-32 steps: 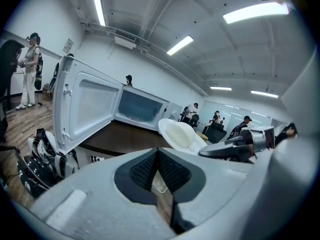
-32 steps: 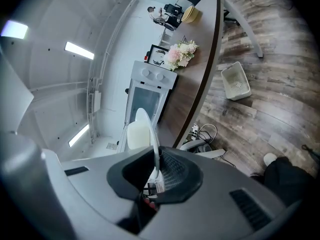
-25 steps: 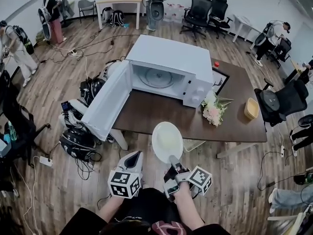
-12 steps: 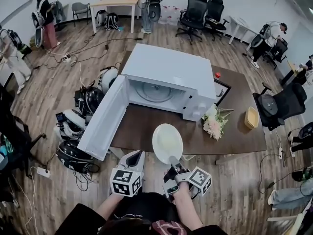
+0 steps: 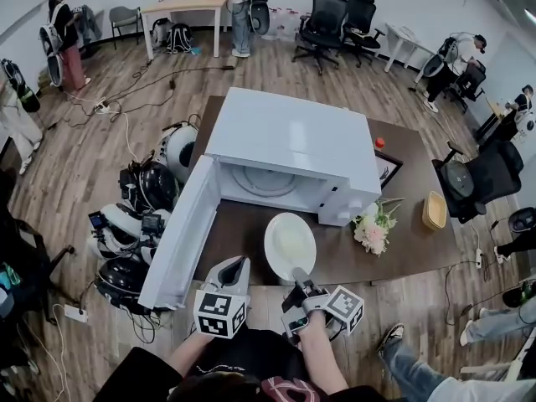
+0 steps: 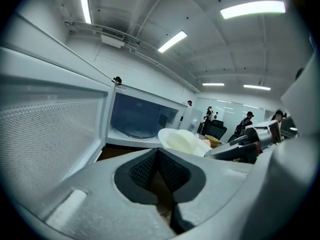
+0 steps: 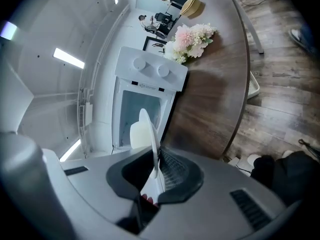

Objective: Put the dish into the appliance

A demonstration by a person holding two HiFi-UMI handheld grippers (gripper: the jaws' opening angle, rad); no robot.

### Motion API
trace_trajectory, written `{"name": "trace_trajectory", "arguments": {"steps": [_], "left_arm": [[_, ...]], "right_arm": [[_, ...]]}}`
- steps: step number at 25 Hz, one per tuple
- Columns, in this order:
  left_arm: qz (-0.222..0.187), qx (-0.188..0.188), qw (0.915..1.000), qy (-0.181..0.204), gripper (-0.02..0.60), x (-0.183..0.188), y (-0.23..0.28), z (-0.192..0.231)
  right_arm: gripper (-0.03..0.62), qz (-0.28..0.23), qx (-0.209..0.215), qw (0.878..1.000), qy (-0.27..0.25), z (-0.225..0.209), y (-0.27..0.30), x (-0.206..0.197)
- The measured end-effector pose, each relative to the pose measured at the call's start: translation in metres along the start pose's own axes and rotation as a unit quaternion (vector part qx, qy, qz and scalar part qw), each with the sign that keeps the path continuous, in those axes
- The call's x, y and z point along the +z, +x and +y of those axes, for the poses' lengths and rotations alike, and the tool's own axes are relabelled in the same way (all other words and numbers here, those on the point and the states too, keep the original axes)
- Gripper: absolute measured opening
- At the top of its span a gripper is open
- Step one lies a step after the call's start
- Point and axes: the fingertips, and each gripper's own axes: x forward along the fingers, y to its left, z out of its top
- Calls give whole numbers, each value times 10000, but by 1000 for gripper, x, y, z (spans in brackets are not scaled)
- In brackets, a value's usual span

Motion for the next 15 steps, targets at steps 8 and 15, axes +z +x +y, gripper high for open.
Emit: {"name": "trace_trajectory", "arguments": {"steps": [8, 15], "left_arm": [[-52, -255, 9993, -270, 8, 15, 23, 13], [3, -453, 9984, -329, 8, 19, 40, 11]], "right_arm": [[43, -127, -81, 9997, 176, 5, 37, 4], [43, -64, -149, 9994, 296, 6, 64, 16]]}}
